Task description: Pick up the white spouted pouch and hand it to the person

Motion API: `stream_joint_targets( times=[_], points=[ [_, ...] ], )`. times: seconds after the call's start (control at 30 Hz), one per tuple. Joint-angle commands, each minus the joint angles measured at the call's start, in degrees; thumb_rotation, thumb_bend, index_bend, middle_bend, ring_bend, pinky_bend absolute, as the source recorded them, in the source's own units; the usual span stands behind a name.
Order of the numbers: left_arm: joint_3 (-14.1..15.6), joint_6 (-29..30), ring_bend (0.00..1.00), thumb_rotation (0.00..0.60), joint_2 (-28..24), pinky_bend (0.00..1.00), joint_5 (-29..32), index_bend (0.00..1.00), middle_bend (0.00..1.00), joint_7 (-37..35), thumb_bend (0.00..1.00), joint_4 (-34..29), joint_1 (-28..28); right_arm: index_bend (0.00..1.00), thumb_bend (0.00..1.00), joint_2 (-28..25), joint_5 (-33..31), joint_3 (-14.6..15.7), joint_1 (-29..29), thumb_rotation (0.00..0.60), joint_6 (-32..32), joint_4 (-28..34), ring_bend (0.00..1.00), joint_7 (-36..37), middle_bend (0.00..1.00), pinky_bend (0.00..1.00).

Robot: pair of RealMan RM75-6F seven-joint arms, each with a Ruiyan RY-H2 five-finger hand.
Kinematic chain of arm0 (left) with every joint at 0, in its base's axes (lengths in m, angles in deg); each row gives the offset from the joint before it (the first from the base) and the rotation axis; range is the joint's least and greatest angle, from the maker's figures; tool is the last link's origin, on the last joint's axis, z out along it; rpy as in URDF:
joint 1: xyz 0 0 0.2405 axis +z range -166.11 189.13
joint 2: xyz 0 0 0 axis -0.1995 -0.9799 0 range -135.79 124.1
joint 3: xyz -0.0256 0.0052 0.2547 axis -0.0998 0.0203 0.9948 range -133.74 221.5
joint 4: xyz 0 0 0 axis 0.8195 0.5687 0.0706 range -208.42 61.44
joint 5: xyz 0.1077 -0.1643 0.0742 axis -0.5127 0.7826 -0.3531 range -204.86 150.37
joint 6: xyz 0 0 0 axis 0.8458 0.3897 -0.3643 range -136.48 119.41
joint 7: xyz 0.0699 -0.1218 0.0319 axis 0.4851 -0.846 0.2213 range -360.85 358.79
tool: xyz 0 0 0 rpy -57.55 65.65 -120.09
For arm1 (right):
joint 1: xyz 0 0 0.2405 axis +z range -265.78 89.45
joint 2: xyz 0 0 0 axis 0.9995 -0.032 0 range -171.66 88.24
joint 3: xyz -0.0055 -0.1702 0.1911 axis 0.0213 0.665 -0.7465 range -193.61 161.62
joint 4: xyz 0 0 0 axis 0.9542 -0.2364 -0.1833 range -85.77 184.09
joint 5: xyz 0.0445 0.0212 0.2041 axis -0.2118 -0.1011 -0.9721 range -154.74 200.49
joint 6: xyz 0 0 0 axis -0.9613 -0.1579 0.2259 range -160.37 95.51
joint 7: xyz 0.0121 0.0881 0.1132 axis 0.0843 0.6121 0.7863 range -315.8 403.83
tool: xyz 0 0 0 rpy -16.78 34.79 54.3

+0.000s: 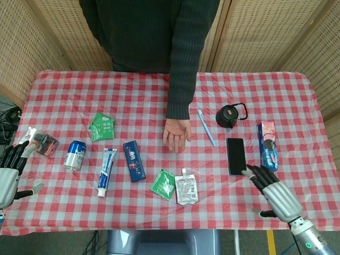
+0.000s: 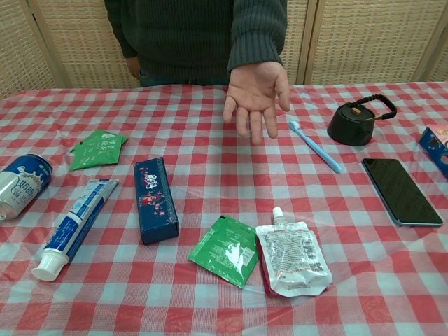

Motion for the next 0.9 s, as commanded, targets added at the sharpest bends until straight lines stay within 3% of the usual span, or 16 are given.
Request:
stream_joint_targets(
  times=[0.03,0.27,0.37,0.67,0.9],
  points=[
    [-0.56,-0.61,0.0,0.6,0.43,0.0,0.98,0.0,0.0,0.33,0.0,0.31,-0.39,0.02,0.0,1.09,11.22,1.04,10.54,0.6,-8.17,0.65,0.0,-1.43,0.0,0.0],
    [-1.5,-2.29,0.0,0.6,0.64,0.0,3.38,0.0,0.0,0.63,0.0,0.48,-1.09,0.09,0.0,5.42,11.31,-2.39,18.55,0.6,-17.34,2.21,0.02,-6.26,0.05,0.02],
    [-1.95,-3.92,0.0,0.6,0.76,0.0,5.2,0.0,0.0,0.95,0.0,0.95,-1.61,0.1,0.02,8.37,7.6,-5.08,22.42,0.6,-24.15,2.66,0.03,-9.13,0.06,0.03],
    [-2.51,-6.1,0.0,0.6,0.64,0.0,7.88,0.0,0.0,1.56,0.0,1.18,-2.22,0.11,0.2,15.37,-0.43,-9.9,27.49,0.6,-32.99,1.48,0.05,-15.26,0.08,0.05],
    [-3.1,-7.34,0.0,0.6,0.32,0.0,10.03,0.0,0.0,1.1,0.0,1.49,-2.45,0.11,0.22,19.34,-8.78,-12.38,30.87,0.6,-41.11,0.04,0.06,-21.44,0.09,0.05]
  ],
)
